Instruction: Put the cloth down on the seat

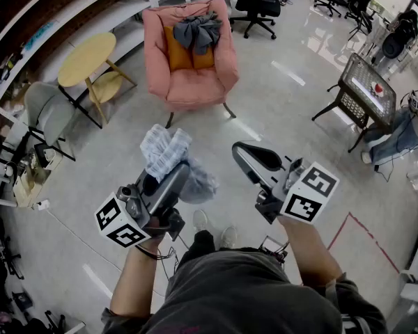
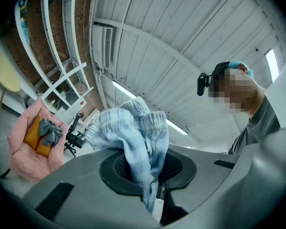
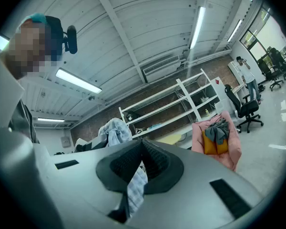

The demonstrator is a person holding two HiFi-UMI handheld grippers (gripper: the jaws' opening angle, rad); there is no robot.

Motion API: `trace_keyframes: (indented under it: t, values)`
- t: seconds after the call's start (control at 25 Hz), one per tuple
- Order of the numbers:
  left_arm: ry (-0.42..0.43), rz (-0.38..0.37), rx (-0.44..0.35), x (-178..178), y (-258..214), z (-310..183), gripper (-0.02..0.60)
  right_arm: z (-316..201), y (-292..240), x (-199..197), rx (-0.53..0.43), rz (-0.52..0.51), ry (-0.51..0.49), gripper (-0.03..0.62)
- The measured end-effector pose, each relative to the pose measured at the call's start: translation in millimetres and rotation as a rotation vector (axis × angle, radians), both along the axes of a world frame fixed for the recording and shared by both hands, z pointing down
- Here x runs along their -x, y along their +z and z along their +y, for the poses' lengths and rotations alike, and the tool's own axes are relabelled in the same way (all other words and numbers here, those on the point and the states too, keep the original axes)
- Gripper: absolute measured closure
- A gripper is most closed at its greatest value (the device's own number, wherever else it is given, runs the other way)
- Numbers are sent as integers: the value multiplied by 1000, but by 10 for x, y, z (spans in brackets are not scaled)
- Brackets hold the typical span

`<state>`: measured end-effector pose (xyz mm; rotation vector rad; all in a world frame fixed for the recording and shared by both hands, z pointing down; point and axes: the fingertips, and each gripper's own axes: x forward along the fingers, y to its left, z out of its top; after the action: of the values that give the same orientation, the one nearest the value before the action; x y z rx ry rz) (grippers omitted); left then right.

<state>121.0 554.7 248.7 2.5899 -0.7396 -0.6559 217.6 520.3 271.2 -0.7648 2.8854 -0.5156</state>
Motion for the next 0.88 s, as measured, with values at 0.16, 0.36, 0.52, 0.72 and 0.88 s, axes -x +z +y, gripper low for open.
trace_keyframes:
  t: [0.16,0.36,0.52,0.72,0.88]
  values:
    - [-1,2,3,-12,57,-17,509,-17,41,-2,0,3,0,579]
    - [-3,3,7,2,105,5,509,-36,79,-31,12,-12,22,579]
    - [-14,1,-6,86,75,8,509,-28,102,-46,8,-2,28,578]
    - [-20,2,-29,280,13,-86,509,-109,125,-3,4,0,42,577]
    - [-6,-3,-25,708,-5,-519,509,-508,123,385,11,20,60,577]
